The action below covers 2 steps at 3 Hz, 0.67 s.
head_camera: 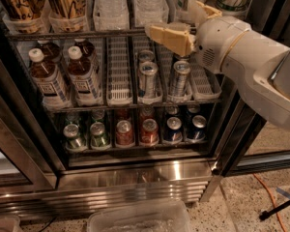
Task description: Pick water bottle from top shelf of fridge
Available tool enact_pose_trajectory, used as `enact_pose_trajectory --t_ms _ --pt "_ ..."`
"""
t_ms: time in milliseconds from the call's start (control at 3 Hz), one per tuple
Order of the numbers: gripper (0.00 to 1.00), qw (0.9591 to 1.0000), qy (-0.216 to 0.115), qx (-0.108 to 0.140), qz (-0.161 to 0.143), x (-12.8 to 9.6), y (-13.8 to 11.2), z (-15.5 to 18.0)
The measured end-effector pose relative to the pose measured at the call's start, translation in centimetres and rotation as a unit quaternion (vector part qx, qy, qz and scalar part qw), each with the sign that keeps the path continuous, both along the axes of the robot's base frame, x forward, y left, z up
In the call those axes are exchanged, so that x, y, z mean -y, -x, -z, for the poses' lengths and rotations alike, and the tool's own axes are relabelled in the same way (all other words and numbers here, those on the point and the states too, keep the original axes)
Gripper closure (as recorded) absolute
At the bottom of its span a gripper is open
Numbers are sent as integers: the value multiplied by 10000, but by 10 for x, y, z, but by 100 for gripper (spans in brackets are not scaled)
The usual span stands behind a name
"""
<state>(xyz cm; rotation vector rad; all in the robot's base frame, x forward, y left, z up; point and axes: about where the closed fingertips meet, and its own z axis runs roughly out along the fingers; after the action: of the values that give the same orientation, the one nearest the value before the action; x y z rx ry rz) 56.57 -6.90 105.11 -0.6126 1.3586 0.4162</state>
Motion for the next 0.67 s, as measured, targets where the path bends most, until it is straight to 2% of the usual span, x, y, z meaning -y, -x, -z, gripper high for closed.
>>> enact_pose_trajectory --t_ms 667 --pt "27 9994 76 -2 -332 -8 -18 -2"
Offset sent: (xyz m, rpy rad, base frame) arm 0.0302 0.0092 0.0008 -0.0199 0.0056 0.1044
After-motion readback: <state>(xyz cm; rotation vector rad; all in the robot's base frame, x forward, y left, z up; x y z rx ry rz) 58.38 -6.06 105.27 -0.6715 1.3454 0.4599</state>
